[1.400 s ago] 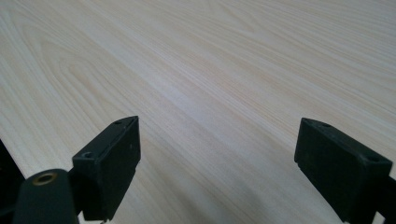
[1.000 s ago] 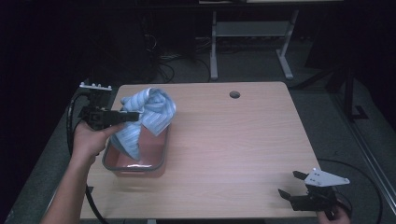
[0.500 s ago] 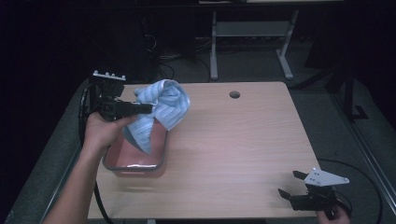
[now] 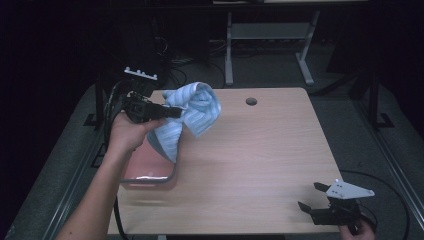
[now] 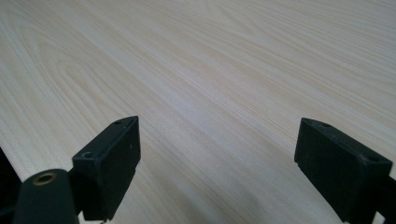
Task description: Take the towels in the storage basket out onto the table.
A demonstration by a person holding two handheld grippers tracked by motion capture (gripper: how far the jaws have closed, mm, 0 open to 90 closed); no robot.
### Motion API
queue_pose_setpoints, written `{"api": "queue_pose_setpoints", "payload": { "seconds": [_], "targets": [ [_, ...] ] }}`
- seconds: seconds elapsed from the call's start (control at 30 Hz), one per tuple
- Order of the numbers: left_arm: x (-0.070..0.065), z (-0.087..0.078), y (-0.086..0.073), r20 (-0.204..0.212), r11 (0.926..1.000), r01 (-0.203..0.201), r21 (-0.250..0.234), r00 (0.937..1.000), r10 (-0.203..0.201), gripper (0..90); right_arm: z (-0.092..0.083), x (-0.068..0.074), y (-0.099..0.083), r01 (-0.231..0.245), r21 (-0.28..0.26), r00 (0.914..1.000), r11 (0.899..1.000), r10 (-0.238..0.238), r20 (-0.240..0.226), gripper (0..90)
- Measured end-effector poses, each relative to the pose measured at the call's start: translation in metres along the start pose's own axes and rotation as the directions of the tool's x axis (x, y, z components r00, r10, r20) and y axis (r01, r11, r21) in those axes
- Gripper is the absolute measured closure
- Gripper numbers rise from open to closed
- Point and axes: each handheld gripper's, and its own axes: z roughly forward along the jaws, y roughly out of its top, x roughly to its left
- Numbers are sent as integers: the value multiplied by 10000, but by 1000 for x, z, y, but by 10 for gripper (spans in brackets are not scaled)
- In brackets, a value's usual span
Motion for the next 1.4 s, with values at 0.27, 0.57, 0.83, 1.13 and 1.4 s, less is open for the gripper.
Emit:
{"api": "queue_pose_setpoints", "payload": {
  "seconds": [0.27, 0.57, 0.83, 1.13, 1.4],
  "targets": [
    [-15, 17, 9, 247, 9995, -243, 203, 9994, 238, 681, 0, 0, 0, -7, -33, 10000, 10000, 7, -11, 138],
    [-28, 37, 19, 531, 9977, -535, 411, 9973, 513, 681, -1, -1, -1, 28, -25, 10000, 10000, -28, 0, 138],
    [-39, 58, 24, 773, 9961, -657, 581, 9951, 611, 680, 0, 0, -1, 9, -21, 10000, 10000, -9, -50, 138],
    [-50, 83, 26, 1101, 9932, -836, 816, 9911, 744, 680, 0, 0, 0, -25, -41, 10000, 10000, 24, -94, 138],
    [-54, 108, 23, 1390, 9904, -892, 1053, 9875, 742, 679, 0, 0, 1, 12, -47, 9999, 10000, -12, -111, 138]
  ]
}}
